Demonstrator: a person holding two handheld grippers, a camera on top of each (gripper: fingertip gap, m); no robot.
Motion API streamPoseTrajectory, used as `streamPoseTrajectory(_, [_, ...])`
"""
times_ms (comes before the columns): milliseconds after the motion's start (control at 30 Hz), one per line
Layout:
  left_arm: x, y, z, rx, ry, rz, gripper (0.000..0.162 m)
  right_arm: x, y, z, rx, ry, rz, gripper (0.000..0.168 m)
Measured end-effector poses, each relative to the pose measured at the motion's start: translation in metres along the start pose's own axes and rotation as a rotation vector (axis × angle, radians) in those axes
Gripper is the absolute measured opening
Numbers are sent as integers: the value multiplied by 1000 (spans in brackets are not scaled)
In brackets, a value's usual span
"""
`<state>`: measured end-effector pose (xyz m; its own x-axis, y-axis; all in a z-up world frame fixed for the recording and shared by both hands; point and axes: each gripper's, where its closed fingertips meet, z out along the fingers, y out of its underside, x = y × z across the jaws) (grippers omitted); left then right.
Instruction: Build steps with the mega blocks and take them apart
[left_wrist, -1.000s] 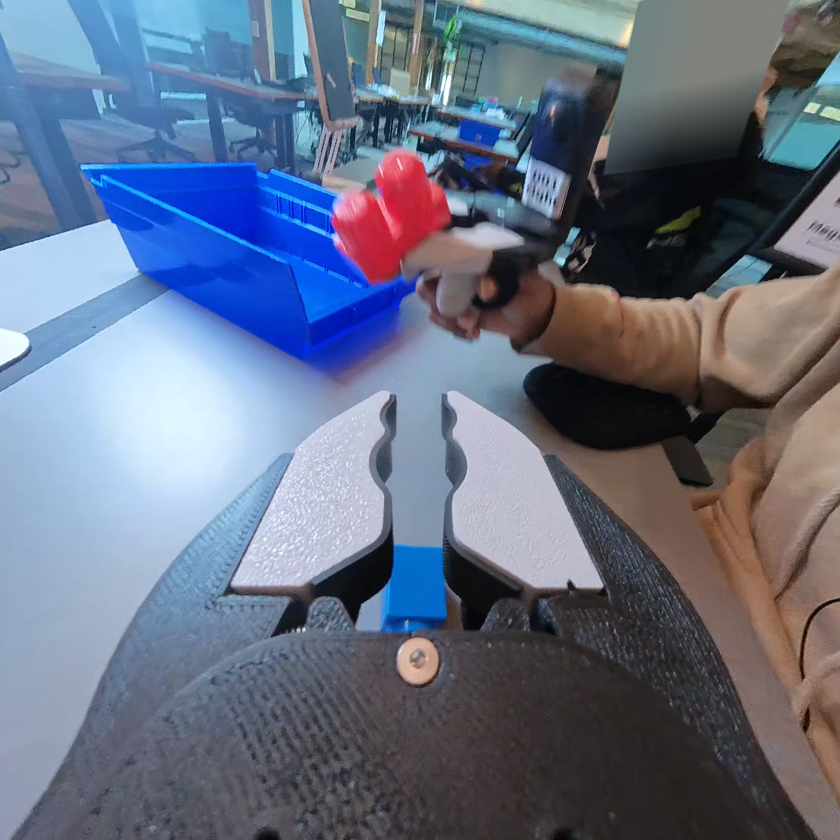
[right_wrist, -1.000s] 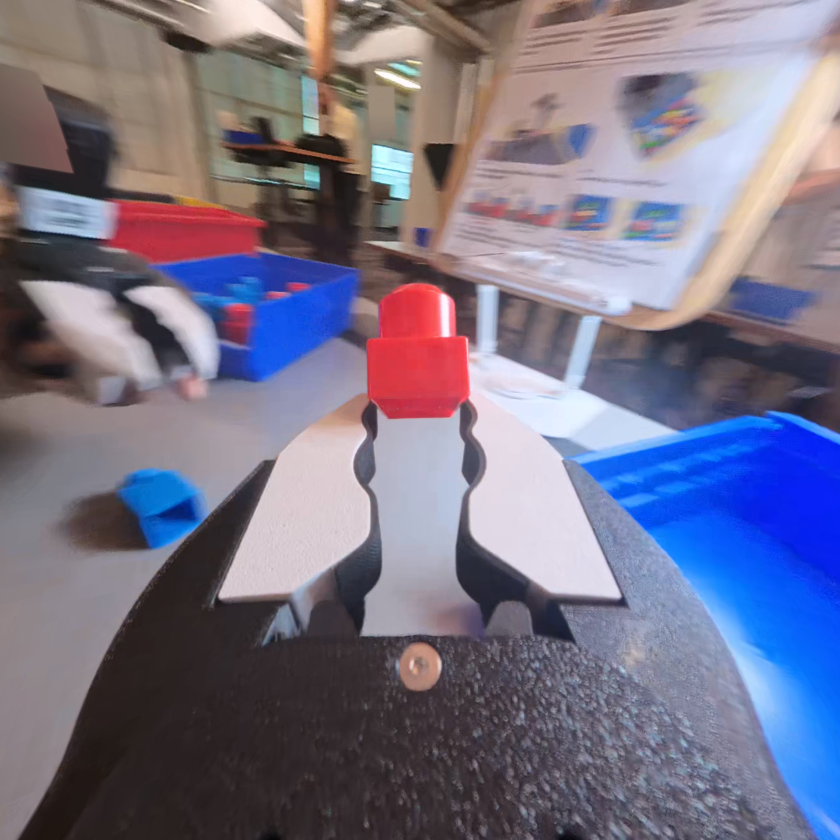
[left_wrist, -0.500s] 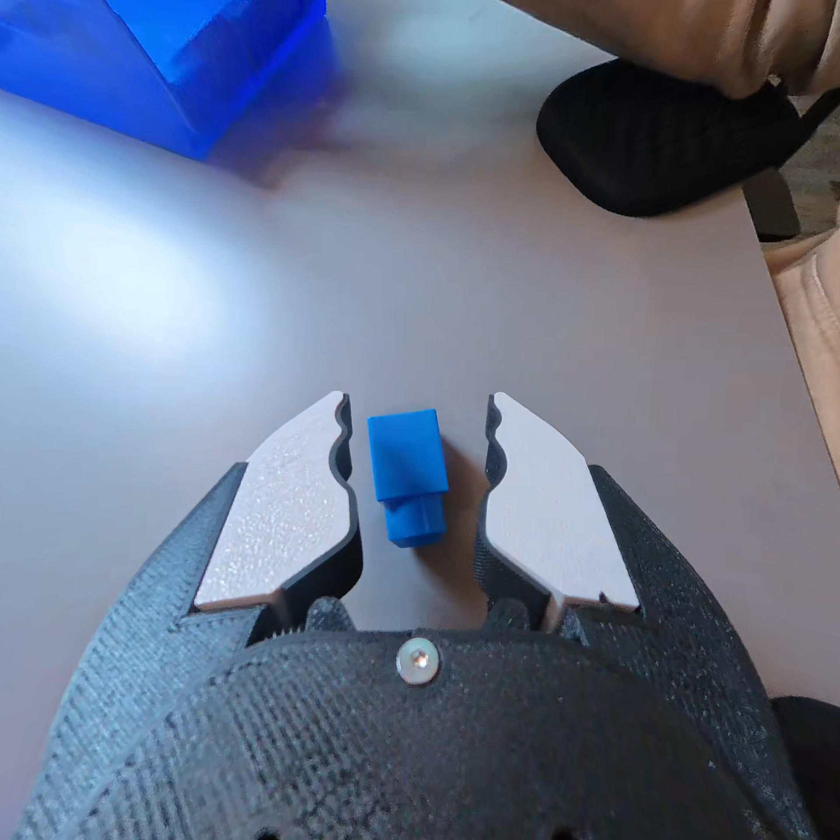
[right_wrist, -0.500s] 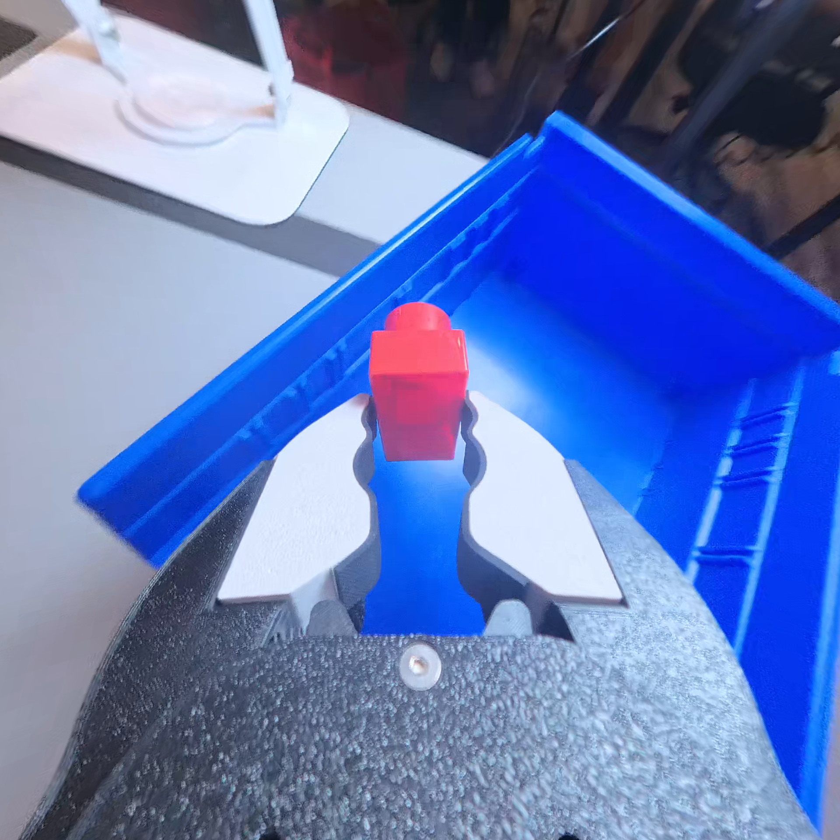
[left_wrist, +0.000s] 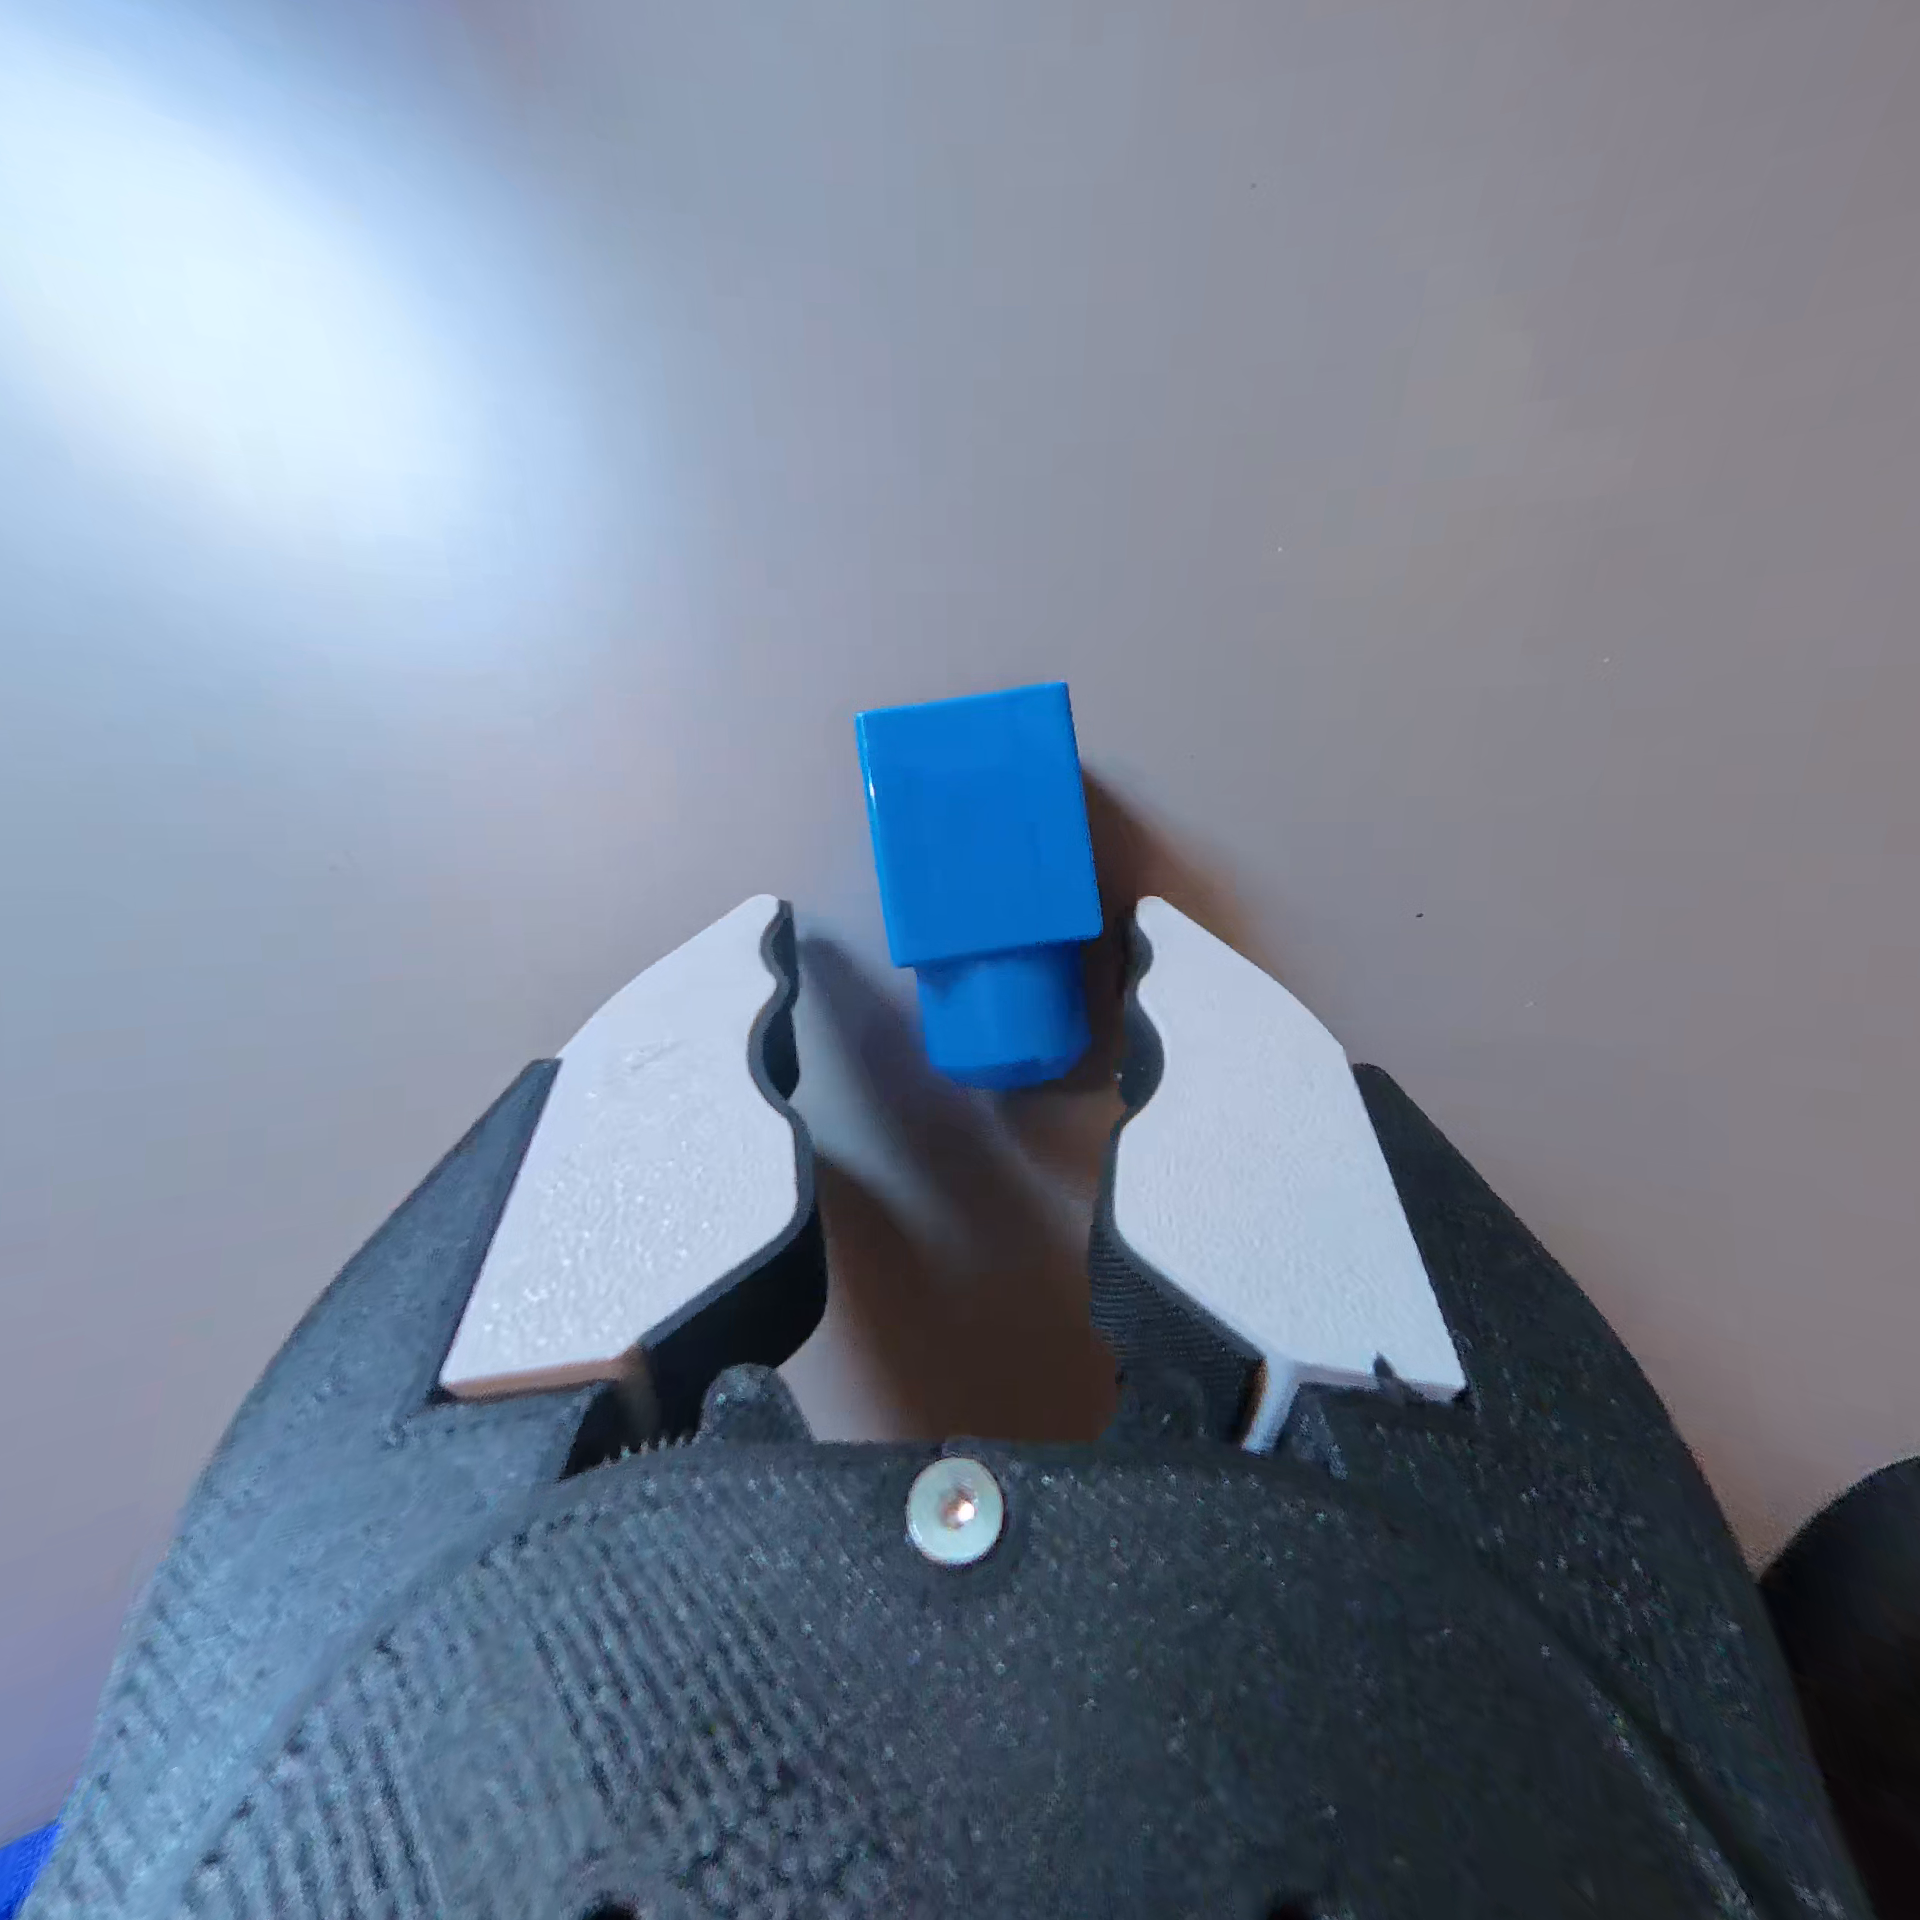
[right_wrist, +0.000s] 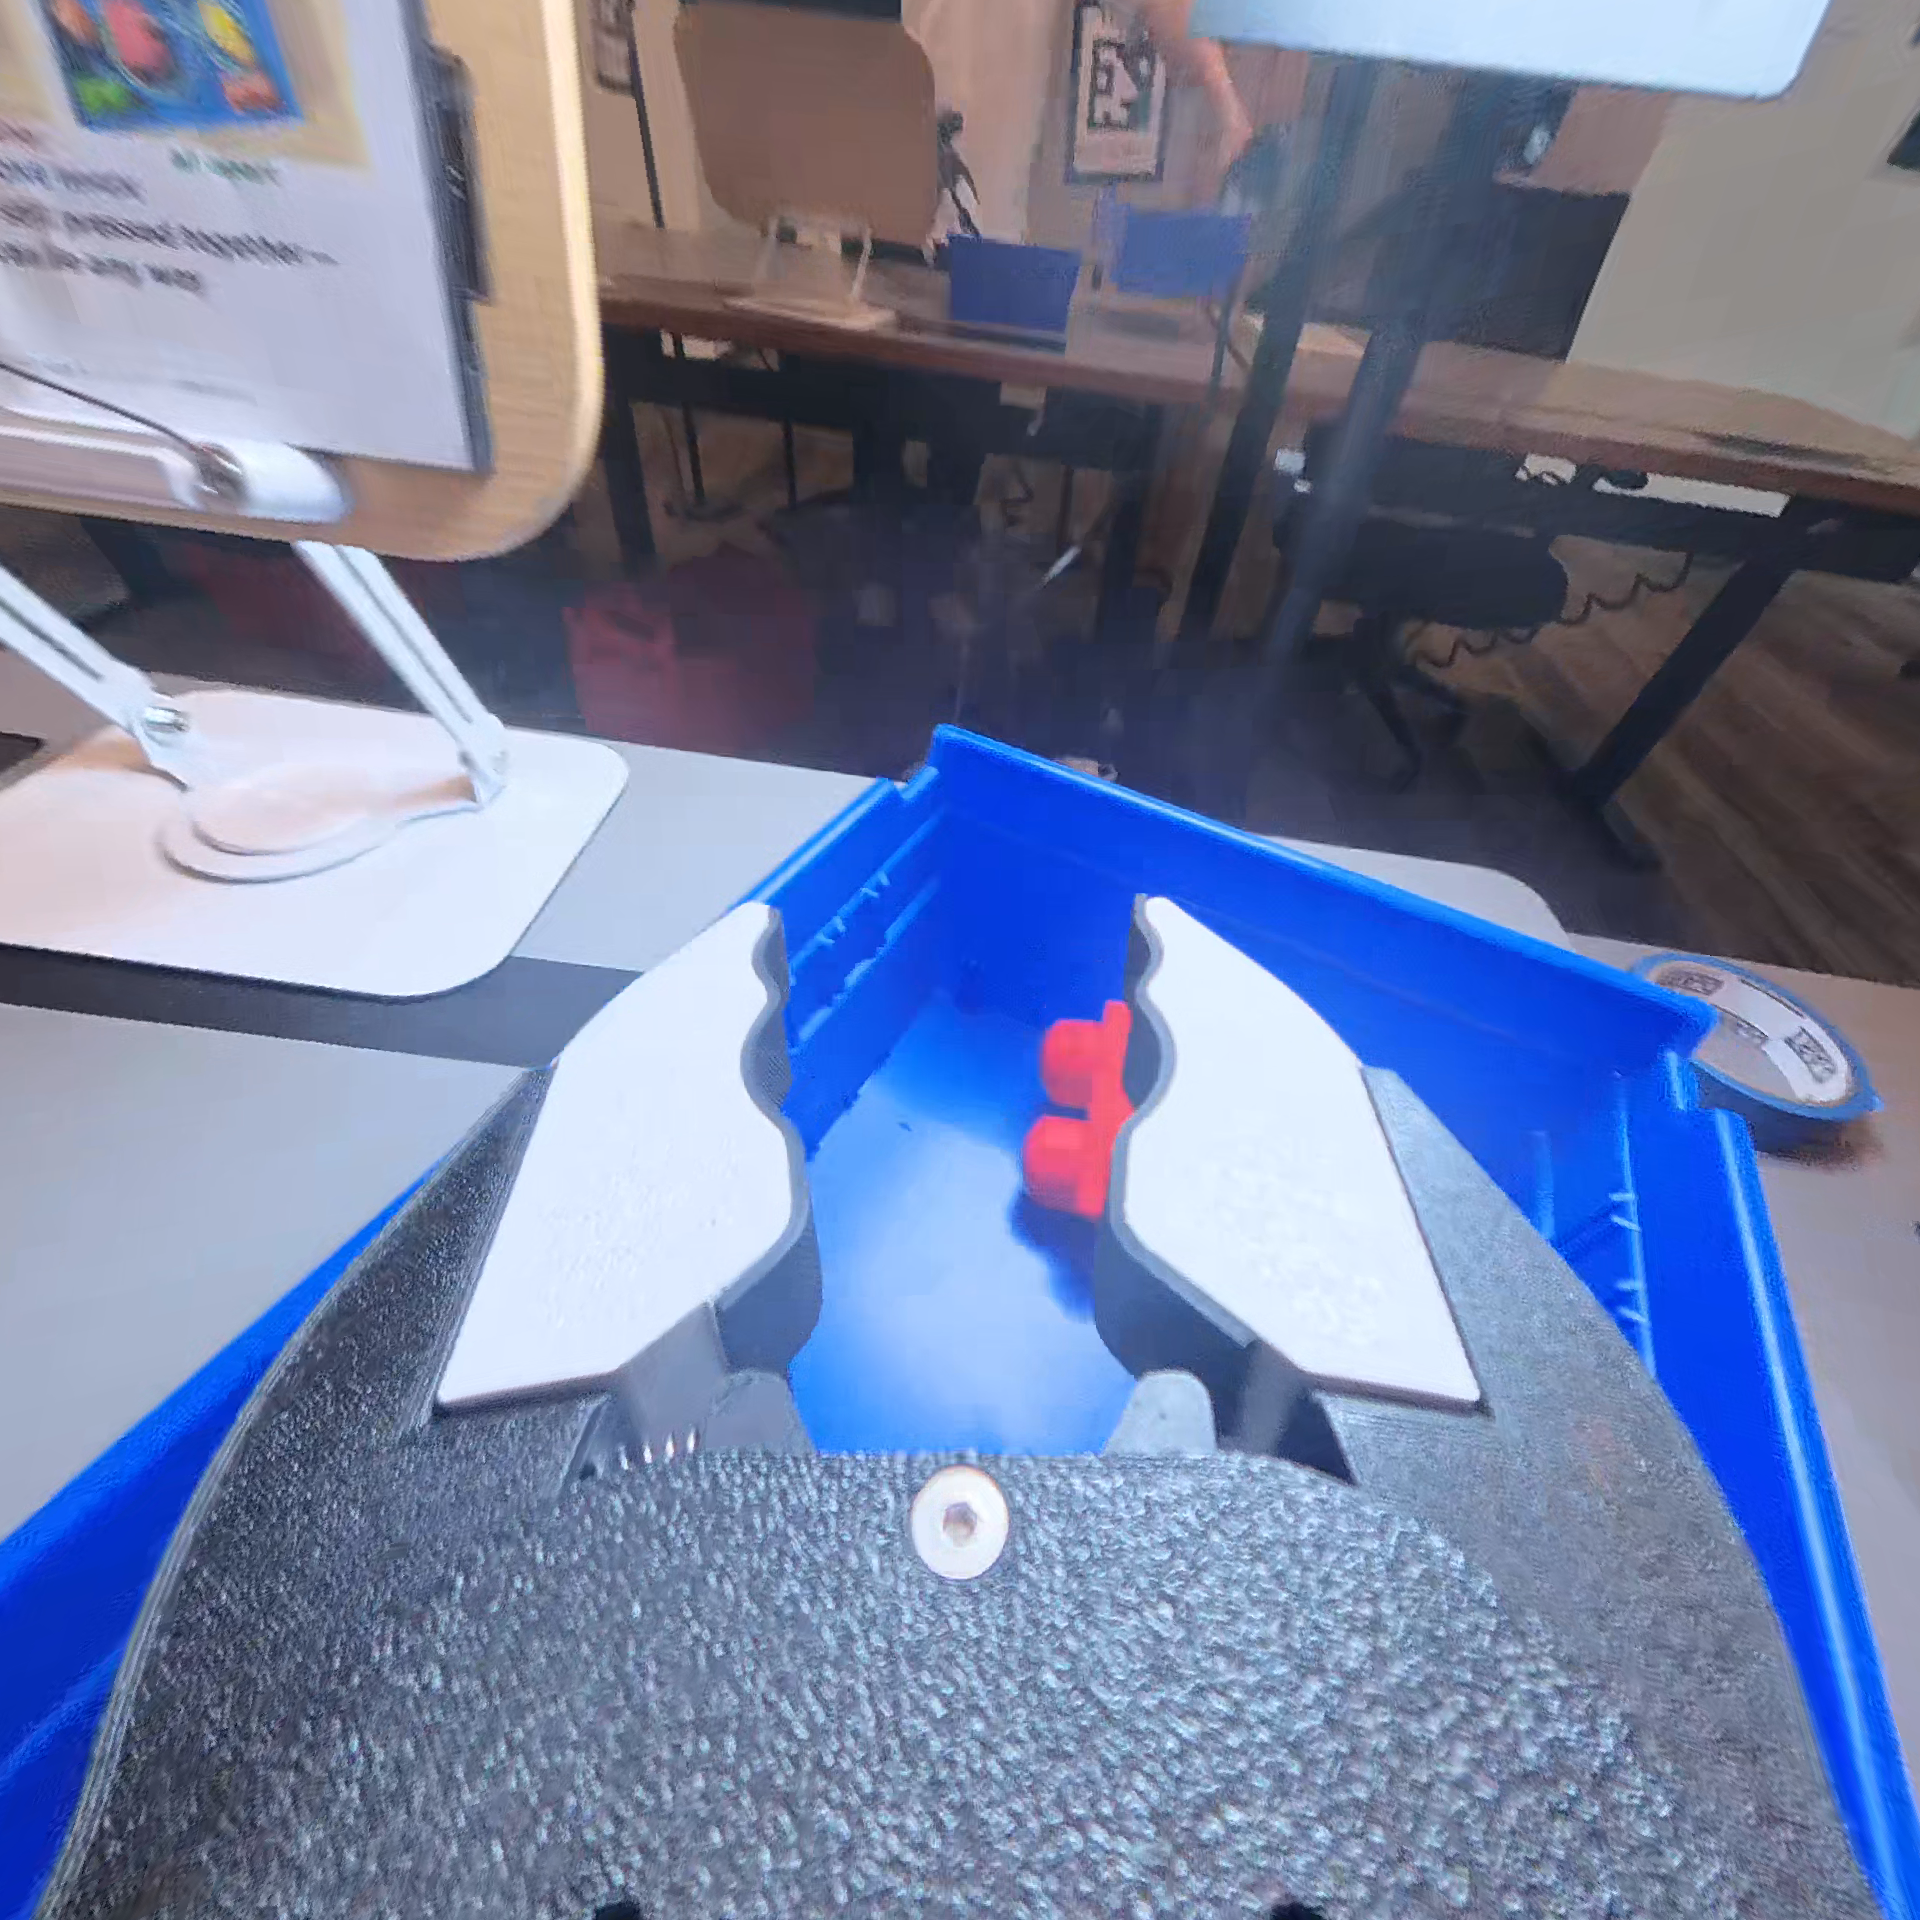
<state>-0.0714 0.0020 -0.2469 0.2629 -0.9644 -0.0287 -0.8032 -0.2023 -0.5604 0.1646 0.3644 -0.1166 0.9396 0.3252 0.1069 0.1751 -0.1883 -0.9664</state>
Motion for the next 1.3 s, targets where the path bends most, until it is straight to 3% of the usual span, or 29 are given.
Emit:
streamPoseTrajectory(67, [-3, 1, -1, -4, -11, 6, 37, -21, -13, -16, 63, -91, 14, 62])
streamPoseTrajectory(167, [-13, -4, -4, 20, -74, 16, 36, -77, -31, -56, 133, -324, -27, 58])
streamPoseTrajectory(233, [-13, -14, -8, 75, -76, 3, 36, -136, -32, -100, 134, -602, -106, 56])
streamPoseTrajectory(333, [-9, -29, -14, 148, -52, -7, 36, -224, -3, -185, 17, -1055, -301, 61])
streamPoseTrajectory(500, [1, -49, -20, 218, -77, 51, 36, -299, 58, -262, -95, -1277, -663, 67])
streamPoseTrajectory(533, [4, -54, -21, 232, -80, 60, 36, -307, 68, -266, -110, -1276, -714, 64])
streamPoseTrajectory(600, [8, -61, -24, 248, -93, 88, 36, -313, 88, -264, -151, -1228, -855, 35])
streamPoseTrajectory(667, [11, -65, -27, 265, -103, 118, 36, -311, 91, -261, -130, -1186, -922, 35])
streamPoseTrajectory(733, [1, -72, -37, 334, -159, 107, 35, -297, 76, -253, -120, -1142, -869, 35])
streamPoseTrajectory(833, [-36, -80, -66, 493, -312, 9, 40, -241, 31, -211, -55, -931, -637, 35])
streamPoseTrajectory(900, [-55, -84, -91, 647, -324, -121, 40, -175, 6, -168, -30, -664, -397, 35])
streamPoseTrajectory(967, [-71, -85, -118, 795, -334, -241, 39, -107, 14, -136, -97, -421, -198, 35])
streamPoseTrajectory(1033, [-87, -81, -144, 902, -370, -317, 36, -69, 49, -121, -233, -311, -114, 35])
streamPoseTrajectory(1167, [-120, -59, -196, 923, -511, -400, 36, -63, 107, -114, -421, -300, -174, 33])
streamPoseTrajectory(1300, [-148, -14, -263, 920, -689, -524, 36, -80, 90, -118, -334, -349, -231, 49])
